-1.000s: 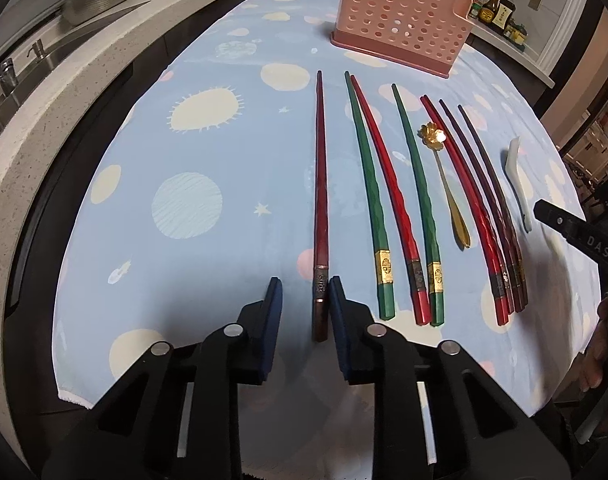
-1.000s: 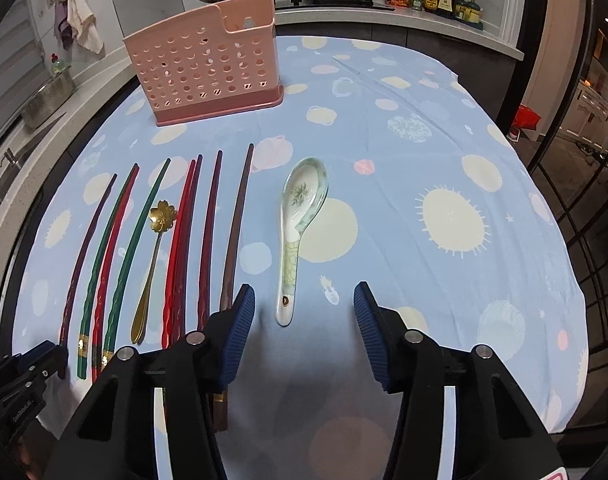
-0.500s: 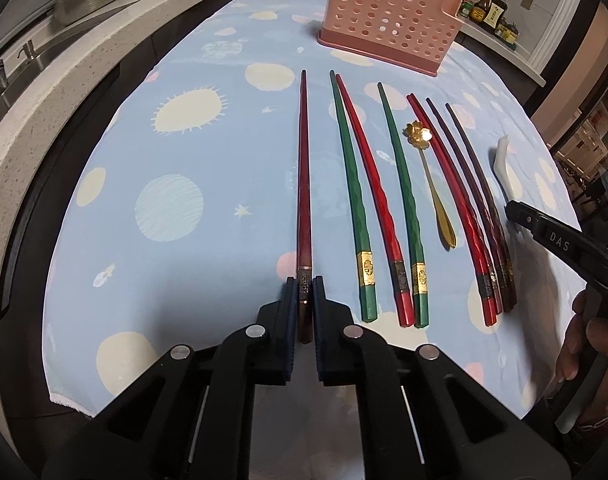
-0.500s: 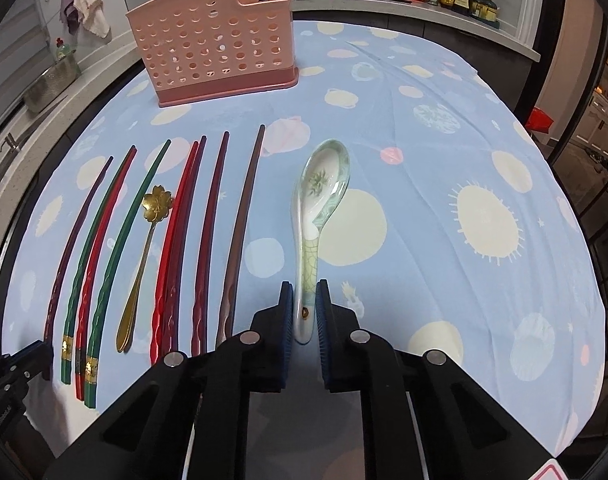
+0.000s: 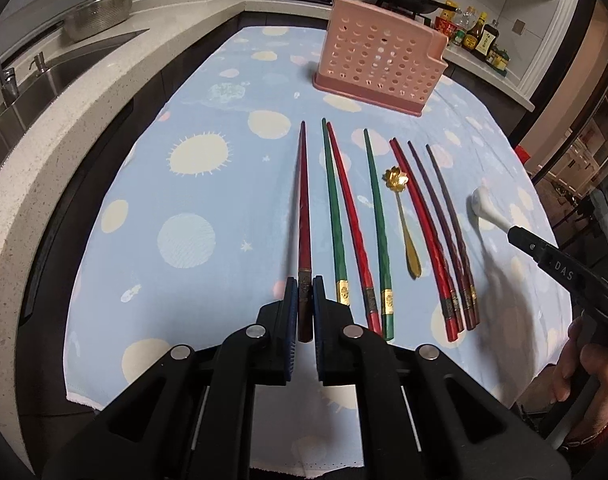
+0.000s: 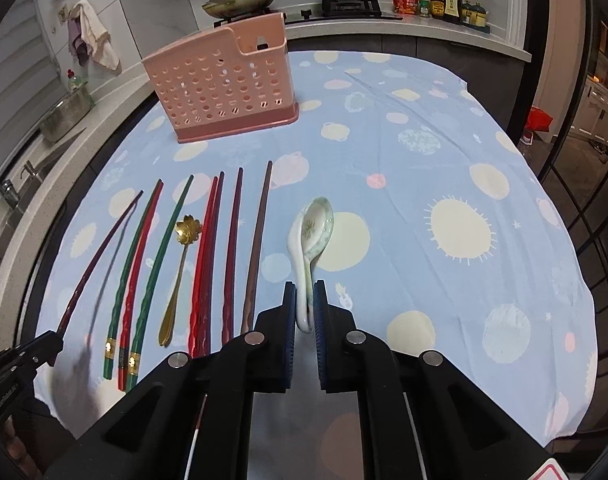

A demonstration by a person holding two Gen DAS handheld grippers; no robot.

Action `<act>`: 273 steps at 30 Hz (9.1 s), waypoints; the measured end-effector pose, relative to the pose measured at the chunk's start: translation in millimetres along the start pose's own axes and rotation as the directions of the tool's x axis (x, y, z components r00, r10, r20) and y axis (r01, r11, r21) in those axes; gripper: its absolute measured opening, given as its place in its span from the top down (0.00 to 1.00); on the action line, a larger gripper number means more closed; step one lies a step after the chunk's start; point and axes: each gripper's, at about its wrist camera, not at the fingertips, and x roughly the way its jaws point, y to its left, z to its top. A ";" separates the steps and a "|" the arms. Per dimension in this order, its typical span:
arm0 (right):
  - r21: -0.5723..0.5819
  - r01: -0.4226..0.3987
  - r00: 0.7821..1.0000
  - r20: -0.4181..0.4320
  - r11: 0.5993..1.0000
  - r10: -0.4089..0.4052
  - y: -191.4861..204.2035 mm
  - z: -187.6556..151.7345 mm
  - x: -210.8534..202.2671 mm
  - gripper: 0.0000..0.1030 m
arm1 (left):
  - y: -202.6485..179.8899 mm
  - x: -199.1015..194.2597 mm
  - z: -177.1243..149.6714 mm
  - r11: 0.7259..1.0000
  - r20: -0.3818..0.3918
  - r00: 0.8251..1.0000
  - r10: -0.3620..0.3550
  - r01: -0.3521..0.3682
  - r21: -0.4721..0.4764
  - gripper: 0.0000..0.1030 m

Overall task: Organize utensils
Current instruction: 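Carry the chopstick with the left tool into the pink holder while the right tool carries the spoon there, then open both tools to release the chopstick and spoon into the holder, then grasp the green chopstick with the left tool while the right tool grasps the brown chopstick, then lift and insert the green chopstick into the holder while the right tool inserts the brown one, then open both tools to release the chopsticks into the holder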

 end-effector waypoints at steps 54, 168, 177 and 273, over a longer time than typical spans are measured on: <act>0.079 -0.219 0.959 0.199 0.973 0.200 20.2 267.4 78.5 0.92 | -47.2 -7.6 339.6 0.998 0.479 0.876 -0.053 0.028 0.060 0.93; -0.087 -0.043 0.990 -0.140 0.995 0.030 25.1 -57.0 20.3 0.93 | -19.1 49.6 -14.5 0.997 -0.029 0.999 0.027 -0.025 0.077 0.93; -0.071 -0.053 0.993 -0.106 0.996 0.045 20.9 -52.5 6.9 0.93 | -16.7 35.4 -12.9 0.999 -0.016 1.000 -0.011 0.011 0.046 0.93; 0.058 -0.204 0.892 0.423 0.977 0.161 37.6 293.3 12.3 0.71 | -33.5 -3.5 334.6 1.000 0.477 0.879 -0.019 0.024 -0.005 0.62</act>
